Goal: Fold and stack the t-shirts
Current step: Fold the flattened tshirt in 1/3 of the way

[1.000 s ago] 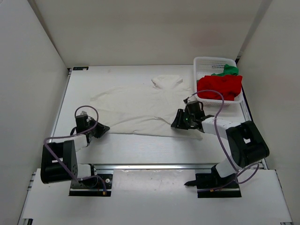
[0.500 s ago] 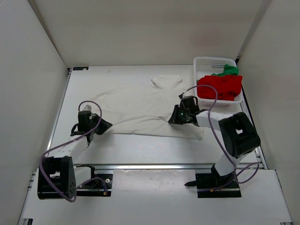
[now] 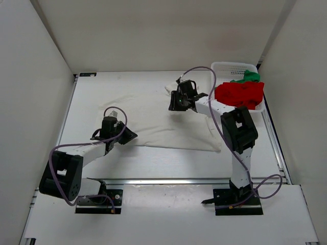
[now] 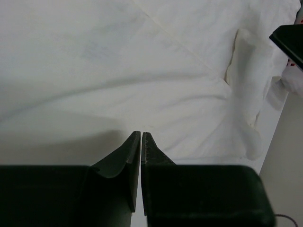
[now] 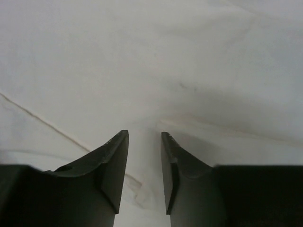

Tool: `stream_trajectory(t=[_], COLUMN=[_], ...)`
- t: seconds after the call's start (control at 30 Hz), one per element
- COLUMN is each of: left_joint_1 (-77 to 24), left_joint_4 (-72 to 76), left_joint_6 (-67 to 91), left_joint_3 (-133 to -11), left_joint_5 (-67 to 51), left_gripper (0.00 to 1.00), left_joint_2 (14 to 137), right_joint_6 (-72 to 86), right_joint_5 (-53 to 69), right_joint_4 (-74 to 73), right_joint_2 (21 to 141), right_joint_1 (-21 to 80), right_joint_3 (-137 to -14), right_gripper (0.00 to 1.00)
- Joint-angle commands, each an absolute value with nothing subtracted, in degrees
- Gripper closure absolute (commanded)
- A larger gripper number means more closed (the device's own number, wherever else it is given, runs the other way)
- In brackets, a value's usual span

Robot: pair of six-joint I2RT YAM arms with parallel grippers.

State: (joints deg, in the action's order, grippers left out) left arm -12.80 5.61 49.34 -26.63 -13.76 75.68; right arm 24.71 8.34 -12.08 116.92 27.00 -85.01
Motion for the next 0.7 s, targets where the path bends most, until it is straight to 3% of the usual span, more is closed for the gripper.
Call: stream_trajectory(t=[0.0, 0.13, 0.2, 0.3, 0.4, 0.5, 0.67], left_joint_1=[-16.51, -17.49, -16.62, -13.72, -7.14, -2.39, 4.11], left_joint_4=[8.00, 7.48, 6.60, 6.85, 9.74, 8.62, -1.56], left_joint_6=[49.57, 48.52, 47.38, 47.55, 50.27, 49.58, 42.99], left_joint_3=[-29.70, -32.60, -34.09, -33.15, -29.73, -25.42, -19.35], left_joint_5=[-11.17, -13.53, -12.57, -14.49, -24.73, -30.49, -28.92], left_gripper=[0.83, 0.84, 0.83, 0.82, 0.85, 0.88, 0.87], left_joint_2=[77.16, 81.20, 82.78, 83.93, 87.87, 90.09, 79.82], right_joint_6=[21.10, 23.90, 24.53, 24.61, 24.17, 24.95, 25.13], right_joint_5=[4.05, 4.22, 5.00, 7.21, 7.73, 7.91, 8.18], right_joint_4=[-16.71, -9.15, -5.64, -5.45, -6.59, -6.42, -10.28], right_joint_2=[110.59, 99.16, 93.80, 92.81, 94.65, 93.79, 88.52], right_joint_1=[29.70, 30.49, 30.32, 30.76, 32.43, 34.88, 39.54], right_joint_3=[-82.02, -64.04, -57.94, -50.46, -48.53, -44.93, -40.96], right_gripper=[0.67, 0.71, 0.83, 0.92, 1.00, 0.99, 1.00])
